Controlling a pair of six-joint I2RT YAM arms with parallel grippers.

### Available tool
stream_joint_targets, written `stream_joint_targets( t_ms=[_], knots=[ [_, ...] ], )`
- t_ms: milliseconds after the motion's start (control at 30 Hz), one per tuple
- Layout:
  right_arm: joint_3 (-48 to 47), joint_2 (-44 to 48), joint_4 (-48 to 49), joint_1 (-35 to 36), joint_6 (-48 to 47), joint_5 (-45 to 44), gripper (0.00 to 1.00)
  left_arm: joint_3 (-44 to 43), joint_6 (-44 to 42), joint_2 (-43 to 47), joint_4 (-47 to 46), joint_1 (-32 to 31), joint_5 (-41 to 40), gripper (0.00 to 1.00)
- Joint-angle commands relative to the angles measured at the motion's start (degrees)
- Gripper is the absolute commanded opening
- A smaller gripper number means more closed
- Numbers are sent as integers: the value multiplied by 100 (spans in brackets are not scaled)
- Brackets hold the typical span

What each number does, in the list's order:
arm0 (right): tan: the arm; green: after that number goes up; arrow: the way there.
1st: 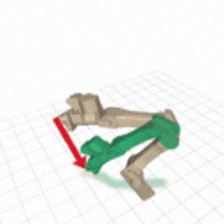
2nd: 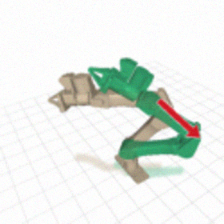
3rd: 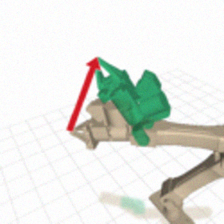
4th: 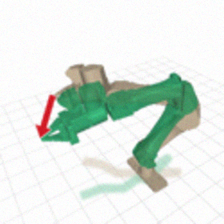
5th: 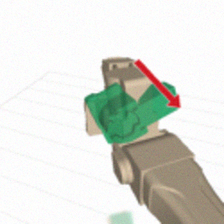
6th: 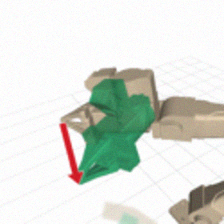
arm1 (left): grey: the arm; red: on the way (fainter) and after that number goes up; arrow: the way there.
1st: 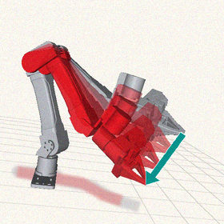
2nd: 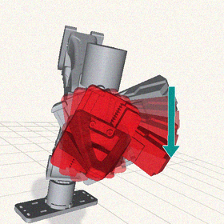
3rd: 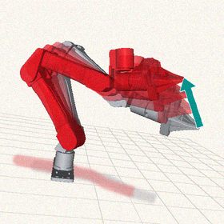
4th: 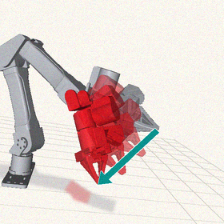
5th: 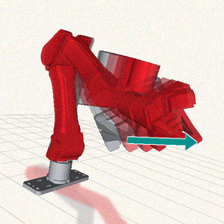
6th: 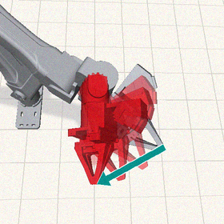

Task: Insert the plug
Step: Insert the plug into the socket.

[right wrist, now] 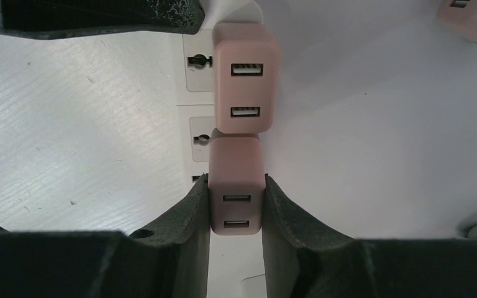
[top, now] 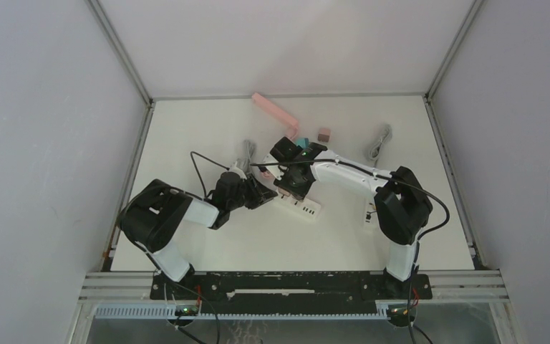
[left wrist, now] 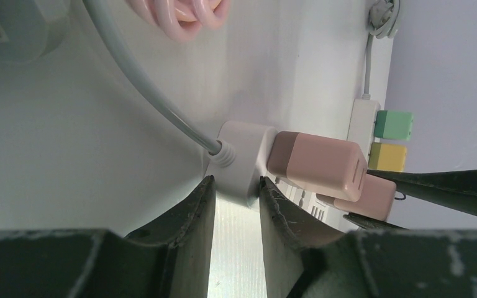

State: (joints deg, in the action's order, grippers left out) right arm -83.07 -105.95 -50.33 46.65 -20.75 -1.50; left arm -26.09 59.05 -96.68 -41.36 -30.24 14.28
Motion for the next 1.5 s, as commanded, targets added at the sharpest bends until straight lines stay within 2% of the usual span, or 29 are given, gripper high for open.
stream_joint_targets(
  t_ms=[0,700,1033,1300,1467],
  knots=[
    [-230,-32,-28,46,-59,7,0,-192,-131,-1,-21,9,115,36],
    [-268,-537,-165,92,-71,-158,0,-189,-120,22,-24,2,134,35],
    [168,-486,7,-85,-38,14,0,-199,-104,19,-27,-7,139,35],
    [212,-668,18,102,-65,21,0,-187,-98,43,-28,-4,128,35],
    [405,-523,80,-139,-27,-1,0,-179,-105,62,-26,-7,119,35]
  ],
)
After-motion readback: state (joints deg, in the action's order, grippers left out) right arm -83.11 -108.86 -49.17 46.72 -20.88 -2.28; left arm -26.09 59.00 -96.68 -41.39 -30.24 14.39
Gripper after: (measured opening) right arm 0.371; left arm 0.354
